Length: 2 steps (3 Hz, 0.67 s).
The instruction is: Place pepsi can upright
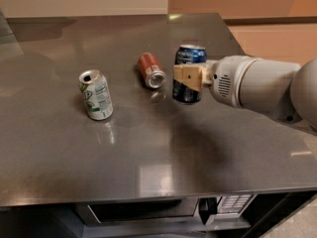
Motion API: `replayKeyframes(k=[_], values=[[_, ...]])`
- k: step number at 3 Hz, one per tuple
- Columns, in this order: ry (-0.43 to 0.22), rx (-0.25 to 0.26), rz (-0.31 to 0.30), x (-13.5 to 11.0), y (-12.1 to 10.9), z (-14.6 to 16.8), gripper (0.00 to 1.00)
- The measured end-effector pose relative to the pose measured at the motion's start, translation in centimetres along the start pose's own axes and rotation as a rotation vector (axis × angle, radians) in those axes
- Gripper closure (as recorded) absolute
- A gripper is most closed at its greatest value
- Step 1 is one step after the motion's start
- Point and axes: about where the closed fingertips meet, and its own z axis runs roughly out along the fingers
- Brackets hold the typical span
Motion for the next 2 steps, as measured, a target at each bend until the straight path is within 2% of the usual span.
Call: replayKeyframes(k=[1,2], values=[[0.041,-0.019,-0.144,-0.8,0.3,0.3,1.00],[0.045,-0.025,-0.239,-2.1,0.4,0.6,1.00]])
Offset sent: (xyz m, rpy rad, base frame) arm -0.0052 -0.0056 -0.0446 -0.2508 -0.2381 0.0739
